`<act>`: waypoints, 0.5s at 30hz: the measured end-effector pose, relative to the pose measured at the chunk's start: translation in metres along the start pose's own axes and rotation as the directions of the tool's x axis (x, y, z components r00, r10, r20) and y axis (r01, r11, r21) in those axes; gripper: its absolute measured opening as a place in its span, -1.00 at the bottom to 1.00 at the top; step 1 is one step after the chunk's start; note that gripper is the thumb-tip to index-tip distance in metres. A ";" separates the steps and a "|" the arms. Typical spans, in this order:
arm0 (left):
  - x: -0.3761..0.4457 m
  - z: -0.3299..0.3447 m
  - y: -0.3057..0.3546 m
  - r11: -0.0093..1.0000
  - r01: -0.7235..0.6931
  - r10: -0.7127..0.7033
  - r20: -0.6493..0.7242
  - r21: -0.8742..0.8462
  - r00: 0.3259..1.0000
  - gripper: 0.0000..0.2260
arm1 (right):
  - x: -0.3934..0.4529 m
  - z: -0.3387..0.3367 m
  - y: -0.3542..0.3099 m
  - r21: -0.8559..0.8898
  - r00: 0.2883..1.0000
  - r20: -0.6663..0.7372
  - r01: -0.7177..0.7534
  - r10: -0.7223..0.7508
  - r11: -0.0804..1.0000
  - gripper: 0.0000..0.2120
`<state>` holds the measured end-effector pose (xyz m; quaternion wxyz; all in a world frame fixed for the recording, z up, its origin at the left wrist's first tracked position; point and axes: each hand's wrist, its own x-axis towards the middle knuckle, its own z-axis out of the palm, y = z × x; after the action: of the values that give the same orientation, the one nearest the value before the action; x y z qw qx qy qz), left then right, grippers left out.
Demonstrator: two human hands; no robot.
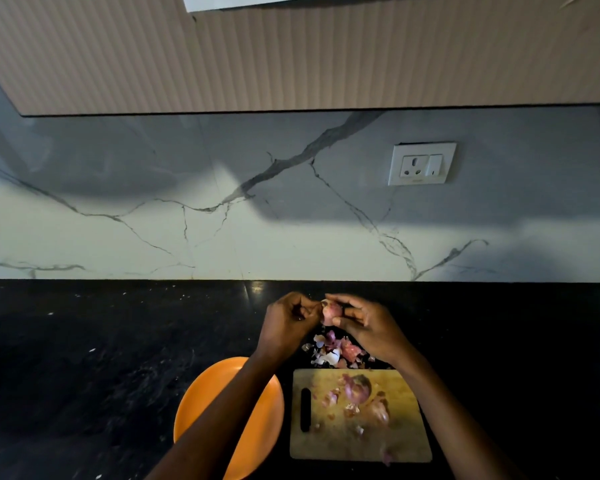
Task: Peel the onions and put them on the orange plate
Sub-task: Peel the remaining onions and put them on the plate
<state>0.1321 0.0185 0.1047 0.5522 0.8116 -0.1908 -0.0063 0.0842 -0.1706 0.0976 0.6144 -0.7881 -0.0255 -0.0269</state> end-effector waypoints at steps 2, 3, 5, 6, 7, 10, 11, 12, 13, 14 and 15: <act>0.000 0.001 -0.001 1.000 0.000 0.000 0.028 -0.013 1.000 -0.92 | 0.000 0.000 0.000 -0.005 1.000 -0.001 -0.001 0.001 1.000 -0.55; 0.000 0.001 -0.001 1.000 -0.002 0.003 0.039 -0.016 0.999 -0.92 | 0.000 0.000 0.000 -0.009 1.000 -0.001 -0.002 0.002 1.000 -0.55; -0.001 0.003 -0.002 1.000 -0.008 0.009 0.043 -0.016 0.999 -0.90 | 0.000 0.000 0.000 -0.009 1.000 0.001 -0.006 0.006 1.000 -0.56; -0.001 0.005 -0.003 1.000 -0.008 0.009 0.041 -0.016 0.999 -0.89 | 0.000 0.000 0.000 -0.005 1.000 0.001 -0.010 0.010 1.000 -0.56; -0.002 0.006 -0.004 1.000 -0.006 0.006 0.041 -0.019 0.999 -0.88 | -0.001 0.000 0.001 0.002 1.000 0.002 -0.012 0.012 1.000 -0.56; -0.001 0.007 -0.005 0.999 0.015 -0.013 0.050 -0.038 0.999 -0.88 | -0.001 -0.001 0.002 0.029 1.000 0.013 -0.022 0.021 0.999 -0.57; -0.001 0.006 -0.005 0.999 0.020 -0.018 0.055 -0.046 0.998 -0.89 | -0.001 -0.001 0.002 0.043 1.000 0.016 -0.026 0.026 0.999 -0.58; 0.000 0.006 -0.005 0.998 0.028 -0.024 0.060 -0.054 0.998 -0.90 | -0.001 -0.002 0.002 0.059 0.999 0.019 -0.032 0.031 0.998 -0.58; 0.000 0.006 -0.004 0.997 0.039 -0.036 0.063 -0.062 0.997 -0.90 | -0.001 -0.002 0.002 0.077 0.999 0.024 -0.036 0.035 0.996 -0.58; 0.001 0.005 -0.003 0.996 0.051 -0.047 0.062 -0.068 0.997 -0.91 | -0.001 -0.002 0.001 0.093 0.999 0.032 -0.041 0.038 0.995 -0.58; 0.002 0.004 -0.002 0.996 0.060 -0.056 0.053 -0.070 0.997 -0.91 | -0.001 -0.003 0.001 0.098 0.999 0.037 -0.043 0.040 0.994 -0.59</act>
<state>0.1334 0.0150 0.1012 0.5753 0.7961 -0.1809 -0.0498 0.0833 -0.1735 0.0973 0.6523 -0.7576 -0.0214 0.0011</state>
